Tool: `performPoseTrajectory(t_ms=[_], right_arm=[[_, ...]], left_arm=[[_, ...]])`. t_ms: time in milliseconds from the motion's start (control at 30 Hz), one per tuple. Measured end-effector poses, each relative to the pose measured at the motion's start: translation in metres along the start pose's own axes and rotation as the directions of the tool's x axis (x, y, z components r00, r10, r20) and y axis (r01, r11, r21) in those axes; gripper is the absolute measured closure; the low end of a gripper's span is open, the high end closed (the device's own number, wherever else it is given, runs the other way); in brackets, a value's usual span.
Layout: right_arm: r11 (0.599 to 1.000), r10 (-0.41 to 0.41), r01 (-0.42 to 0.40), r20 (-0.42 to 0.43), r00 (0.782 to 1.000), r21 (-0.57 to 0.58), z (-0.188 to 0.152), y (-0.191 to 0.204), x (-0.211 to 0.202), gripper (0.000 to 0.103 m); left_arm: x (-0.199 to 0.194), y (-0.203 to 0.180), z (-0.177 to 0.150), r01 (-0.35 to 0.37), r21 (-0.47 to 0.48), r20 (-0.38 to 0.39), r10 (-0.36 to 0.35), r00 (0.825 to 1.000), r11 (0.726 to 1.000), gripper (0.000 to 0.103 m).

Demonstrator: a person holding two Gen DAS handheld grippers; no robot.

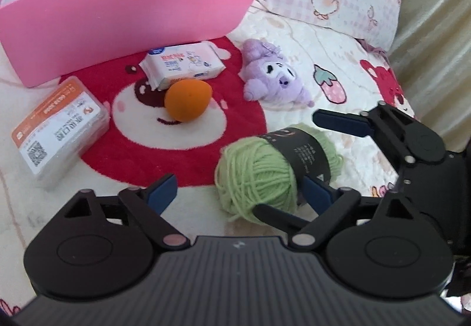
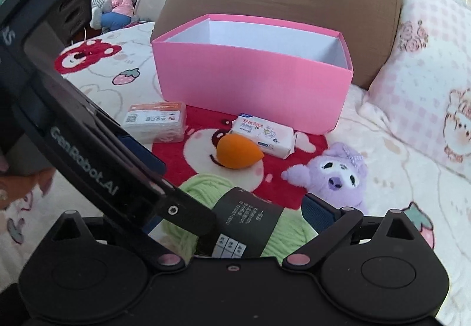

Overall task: Organize objects
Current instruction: 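Lower the right tool onto the green yarn skein and close on it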

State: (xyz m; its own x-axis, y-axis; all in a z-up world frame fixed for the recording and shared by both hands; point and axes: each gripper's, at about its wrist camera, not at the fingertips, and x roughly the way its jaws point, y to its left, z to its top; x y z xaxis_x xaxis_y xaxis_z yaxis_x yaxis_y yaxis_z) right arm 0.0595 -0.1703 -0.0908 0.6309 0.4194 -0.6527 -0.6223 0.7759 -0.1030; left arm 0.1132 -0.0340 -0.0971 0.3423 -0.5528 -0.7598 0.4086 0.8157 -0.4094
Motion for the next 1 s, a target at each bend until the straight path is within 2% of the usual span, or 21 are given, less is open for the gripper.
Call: performPoseTrajectory(t_ms=[67, 267, 433, 667, 867, 1000], right_arm=[[1.0, -0.012, 0.012, -0.002, 1.0, 0.021, -0.002, 0.0, 0.001, 0.003], [0.995, -0.04, 0.041, -0.016, 0.999, 0.088, -0.008, -0.004, -0.007, 0.003], [0.986, -0.049, 0.057, -0.06, 0.997, 0.154, -0.019, -0.009, -0.005, 0.002], [0.94, -0.034, 0.07, -0.112, 0.993, 0.334, -0.022, -0.019, 0.006, 0.003], [0.93, -0.057, 0.087, -0.094, 0.994, 0.356, -0.015, -0.009, 0.002, 0.005], [0.948, -0.087, 0.117, -0.112, 0.99, 0.297, -0.015, -0.003, 0.004, 0.011]], left_arm=[[0.0, 0.0, 0.0, 0.007, -0.003, 0.004, -0.007, 1.0, 1.0, 0.022], [0.005, 0.0, -0.001, 0.039, -0.042, 0.026, -0.038, 0.999, 0.998, 0.022], [0.002, 0.0, 0.0, 0.033, -0.07, 0.069, -0.028, 0.997, 0.997, 0.041], [0.006, 0.003, -0.002, 0.058, -0.121, 0.085, -0.048, 0.995, 0.991, 0.052], [0.009, 0.02, -0.005, 0.085, -0.238, 0.115, -0.059, 0.992, 0.968, 0.055], [0.011, 0.02, -0.005, 0.081, -0.259, 0.122, -0.05, 0.991, 0.962, 0.056]])
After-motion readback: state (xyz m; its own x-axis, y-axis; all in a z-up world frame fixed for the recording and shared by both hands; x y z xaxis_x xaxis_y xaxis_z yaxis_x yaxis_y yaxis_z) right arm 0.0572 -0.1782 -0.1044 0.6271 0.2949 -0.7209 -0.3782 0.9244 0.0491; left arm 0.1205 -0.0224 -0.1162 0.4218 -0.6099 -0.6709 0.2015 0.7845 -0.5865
